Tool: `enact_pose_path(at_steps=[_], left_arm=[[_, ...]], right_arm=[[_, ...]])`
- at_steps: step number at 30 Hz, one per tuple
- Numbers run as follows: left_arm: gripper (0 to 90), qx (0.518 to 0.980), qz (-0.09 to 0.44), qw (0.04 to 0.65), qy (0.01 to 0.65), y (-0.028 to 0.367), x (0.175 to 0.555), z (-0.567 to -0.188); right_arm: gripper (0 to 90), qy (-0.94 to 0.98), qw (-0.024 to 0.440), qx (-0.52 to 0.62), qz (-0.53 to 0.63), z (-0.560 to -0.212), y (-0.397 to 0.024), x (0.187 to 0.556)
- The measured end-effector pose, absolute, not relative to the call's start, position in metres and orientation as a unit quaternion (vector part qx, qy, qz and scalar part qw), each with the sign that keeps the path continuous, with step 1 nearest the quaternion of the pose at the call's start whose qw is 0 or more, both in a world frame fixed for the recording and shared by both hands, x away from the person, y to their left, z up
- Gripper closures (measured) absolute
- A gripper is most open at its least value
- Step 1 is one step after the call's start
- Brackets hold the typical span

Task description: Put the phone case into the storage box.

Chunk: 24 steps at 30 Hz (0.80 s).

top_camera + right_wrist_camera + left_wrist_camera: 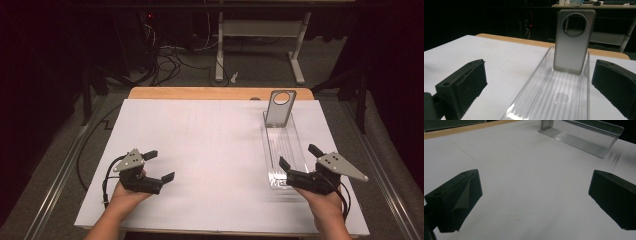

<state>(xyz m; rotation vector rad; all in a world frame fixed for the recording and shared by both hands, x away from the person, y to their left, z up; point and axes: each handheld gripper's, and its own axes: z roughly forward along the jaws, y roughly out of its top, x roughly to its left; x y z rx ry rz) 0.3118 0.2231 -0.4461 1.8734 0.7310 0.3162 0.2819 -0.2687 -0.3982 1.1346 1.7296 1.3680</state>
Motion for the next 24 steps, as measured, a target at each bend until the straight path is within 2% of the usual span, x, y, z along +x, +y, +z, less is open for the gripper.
enact_pose_path(at_steps=[11, 24], left_arm=[[0.2, 0.784, 0.134, 0.524, 0.306, 0.221, 0.310, -0.443], [0.2, 0.779, 0.135, 0.529, 0.310, 0.223, 0.308, -0.441]], right_arm=[[0.2, 0.661, 0.329, 0.416, 0.531, -0.415, -0.281, 0.260], [0.2, 0.670, 0.335, 0.403, 0.526, -0.420, -0.276, 0.257]])
